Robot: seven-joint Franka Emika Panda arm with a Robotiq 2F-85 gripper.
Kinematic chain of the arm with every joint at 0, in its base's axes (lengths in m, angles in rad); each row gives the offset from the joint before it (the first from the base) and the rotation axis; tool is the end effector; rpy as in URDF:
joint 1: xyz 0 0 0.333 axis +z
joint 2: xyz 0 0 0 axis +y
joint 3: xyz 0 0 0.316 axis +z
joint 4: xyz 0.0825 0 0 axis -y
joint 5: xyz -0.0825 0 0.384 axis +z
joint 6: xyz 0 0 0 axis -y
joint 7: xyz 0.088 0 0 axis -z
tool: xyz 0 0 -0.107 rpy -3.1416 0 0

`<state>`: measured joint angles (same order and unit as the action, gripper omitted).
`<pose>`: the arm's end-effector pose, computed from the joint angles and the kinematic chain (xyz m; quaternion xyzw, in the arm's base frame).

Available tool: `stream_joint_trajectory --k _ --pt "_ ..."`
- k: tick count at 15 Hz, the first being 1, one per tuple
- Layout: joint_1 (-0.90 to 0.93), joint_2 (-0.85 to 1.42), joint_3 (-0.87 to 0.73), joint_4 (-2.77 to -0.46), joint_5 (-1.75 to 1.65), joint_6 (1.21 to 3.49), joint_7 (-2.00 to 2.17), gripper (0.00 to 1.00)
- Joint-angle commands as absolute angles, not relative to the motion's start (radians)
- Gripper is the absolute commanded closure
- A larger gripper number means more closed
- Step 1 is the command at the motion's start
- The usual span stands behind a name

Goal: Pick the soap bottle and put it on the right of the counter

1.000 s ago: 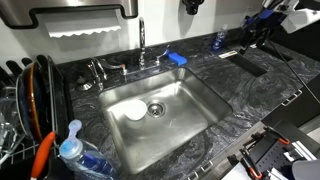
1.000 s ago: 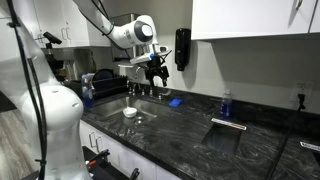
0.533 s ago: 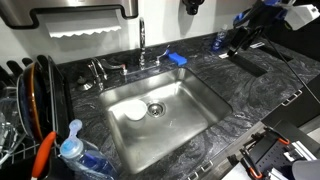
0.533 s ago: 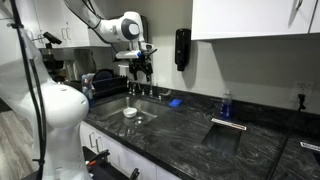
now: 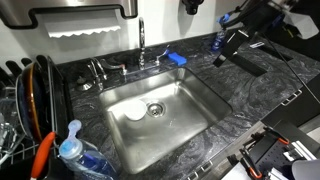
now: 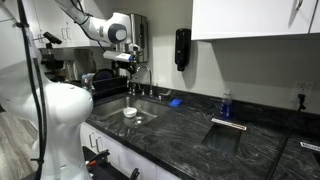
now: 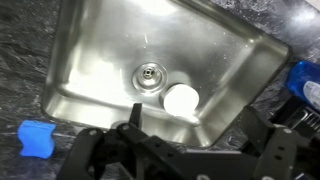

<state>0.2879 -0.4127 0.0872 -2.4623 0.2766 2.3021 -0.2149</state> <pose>0.4069 0.1681 0.4700 -0.9649 -0.2097 -0.1177 0.1054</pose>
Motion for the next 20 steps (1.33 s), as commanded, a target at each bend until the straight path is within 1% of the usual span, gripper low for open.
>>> stream_joint_trajectory --k 1,8,13,16,20 --pt "0.372 -0.401 0.078 -2.511 0.374 2.4 -0.402 0.0" --pt "0.515 -0.371 0.058 -2.516 0.504 2.442 -0.782 0.0" --pt "0.586 -0.29 0.114 -2.485 0.65 2.53 -1.015 0.0" --pt "0.594 -0.233 0.177 -2.474 0.652 2.649 -1.017 0.0" --pt "0.559 -0.172 0.259 -2.482 0.545 2.844 -0.833 0.0"
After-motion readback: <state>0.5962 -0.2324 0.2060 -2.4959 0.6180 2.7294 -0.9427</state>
